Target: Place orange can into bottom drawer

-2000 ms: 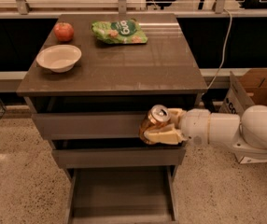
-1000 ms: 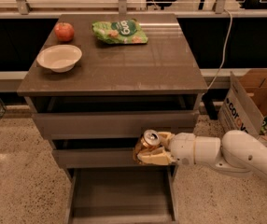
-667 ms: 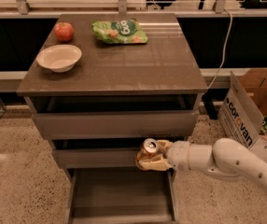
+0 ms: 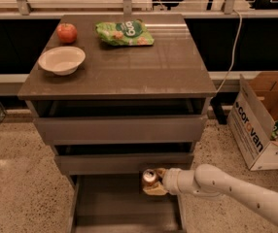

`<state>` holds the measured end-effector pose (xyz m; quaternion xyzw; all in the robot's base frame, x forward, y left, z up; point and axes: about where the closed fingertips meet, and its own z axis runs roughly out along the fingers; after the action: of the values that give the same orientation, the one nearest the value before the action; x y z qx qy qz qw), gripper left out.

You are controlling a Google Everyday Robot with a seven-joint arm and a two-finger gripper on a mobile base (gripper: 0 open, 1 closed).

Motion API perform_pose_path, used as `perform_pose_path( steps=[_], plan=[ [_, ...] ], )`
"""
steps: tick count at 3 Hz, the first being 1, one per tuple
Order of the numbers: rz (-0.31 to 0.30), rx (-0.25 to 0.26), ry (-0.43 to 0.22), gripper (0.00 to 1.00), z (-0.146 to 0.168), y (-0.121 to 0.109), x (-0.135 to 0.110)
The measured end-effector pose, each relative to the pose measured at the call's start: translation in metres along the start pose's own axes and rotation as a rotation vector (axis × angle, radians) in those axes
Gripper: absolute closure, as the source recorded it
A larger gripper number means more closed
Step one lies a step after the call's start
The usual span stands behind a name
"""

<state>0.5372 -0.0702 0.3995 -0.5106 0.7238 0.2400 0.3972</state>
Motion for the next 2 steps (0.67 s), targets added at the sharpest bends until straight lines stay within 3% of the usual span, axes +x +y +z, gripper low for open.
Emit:
perform_pose_path(
  steps=[1,2],
  plan=[
    [-0.013,-0.014,0.002,1.00,0.0387,0.0048,0.0423],
    [-0.011,-0.015,0.014,1.00,0.0403,0.0084,0.0460]
  ],
)
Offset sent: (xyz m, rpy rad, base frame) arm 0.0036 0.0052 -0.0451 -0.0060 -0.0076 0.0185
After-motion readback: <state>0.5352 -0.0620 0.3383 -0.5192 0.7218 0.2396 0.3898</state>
